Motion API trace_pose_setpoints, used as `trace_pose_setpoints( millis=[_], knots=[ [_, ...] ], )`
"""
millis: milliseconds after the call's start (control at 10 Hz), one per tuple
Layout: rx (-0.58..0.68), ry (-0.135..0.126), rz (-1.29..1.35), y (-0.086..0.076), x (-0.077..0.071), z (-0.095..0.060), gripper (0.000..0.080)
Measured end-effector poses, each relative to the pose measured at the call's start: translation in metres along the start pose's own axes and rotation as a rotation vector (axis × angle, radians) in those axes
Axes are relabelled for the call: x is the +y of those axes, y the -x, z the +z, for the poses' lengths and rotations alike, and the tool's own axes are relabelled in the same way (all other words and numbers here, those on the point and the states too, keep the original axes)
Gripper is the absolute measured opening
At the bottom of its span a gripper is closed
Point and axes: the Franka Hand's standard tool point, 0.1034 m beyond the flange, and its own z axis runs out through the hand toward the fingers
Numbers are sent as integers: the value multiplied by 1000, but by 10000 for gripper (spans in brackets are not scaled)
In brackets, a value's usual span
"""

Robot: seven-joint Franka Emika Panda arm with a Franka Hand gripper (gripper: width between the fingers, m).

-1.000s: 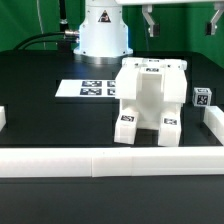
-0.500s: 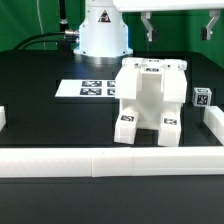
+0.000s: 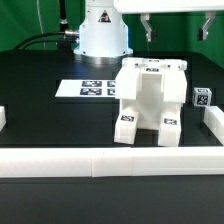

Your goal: Assemble chair

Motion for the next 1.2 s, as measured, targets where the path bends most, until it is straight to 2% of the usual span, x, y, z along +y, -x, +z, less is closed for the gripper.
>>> trace_pose_setpoints(
  millis=[100, 400, 800, 900, 1100, 1200],
  knots=[
    [-8, -16, -63, 3, 15, 1, 649],
    [29, -19, -185, 24, 51, 6, 649],
    [24, -17, -172, 24, 50, 7, 649],
    [30, -25, -219, 31, 60, 13, 649],
    [48, -16, -324, 55, 91, 28, 649],
    [49, -25, -375, 56, 105, 29, 649]
  ],
)
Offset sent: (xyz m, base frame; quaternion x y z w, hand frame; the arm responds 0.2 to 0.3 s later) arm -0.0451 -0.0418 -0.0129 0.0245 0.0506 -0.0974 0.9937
